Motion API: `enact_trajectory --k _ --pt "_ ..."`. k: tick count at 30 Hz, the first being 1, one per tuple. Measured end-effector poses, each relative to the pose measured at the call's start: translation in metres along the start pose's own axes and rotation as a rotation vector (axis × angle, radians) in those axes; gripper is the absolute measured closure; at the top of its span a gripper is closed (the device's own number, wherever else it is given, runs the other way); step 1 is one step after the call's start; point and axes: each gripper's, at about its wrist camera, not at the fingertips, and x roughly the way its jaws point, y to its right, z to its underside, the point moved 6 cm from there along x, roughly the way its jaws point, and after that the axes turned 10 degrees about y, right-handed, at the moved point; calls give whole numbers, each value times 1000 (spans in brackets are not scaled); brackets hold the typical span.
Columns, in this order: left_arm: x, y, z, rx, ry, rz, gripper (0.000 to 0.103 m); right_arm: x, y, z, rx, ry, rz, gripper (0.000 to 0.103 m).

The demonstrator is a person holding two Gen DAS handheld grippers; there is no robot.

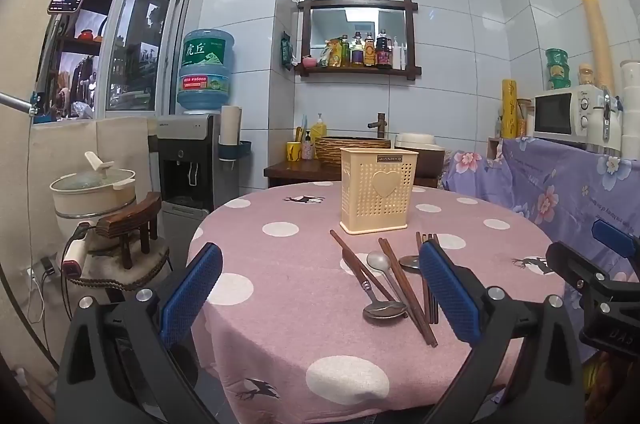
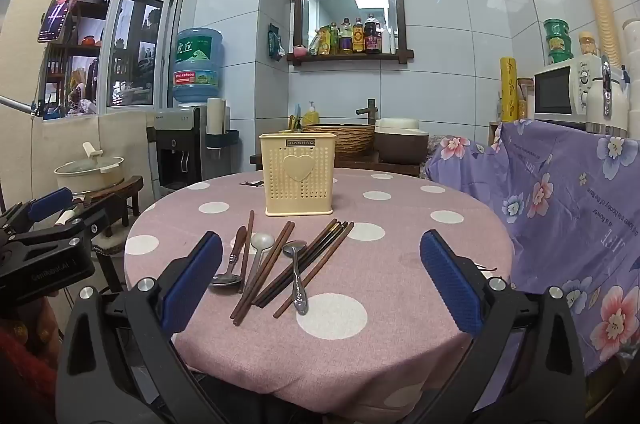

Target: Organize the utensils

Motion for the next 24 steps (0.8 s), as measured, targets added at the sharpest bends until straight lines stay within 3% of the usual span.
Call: enact_trajectory --k 9,11,24 --pt "-16 -9 0 -7 6 0 5 1 0 1 3 -2 -1 5" --pt "3 -3 3 5 -11 0 5 1 0 1 3 -2 -1 5" --pt "1 -1 4 8 -9 -5 5 0 -1 2 1 -2 1 5"
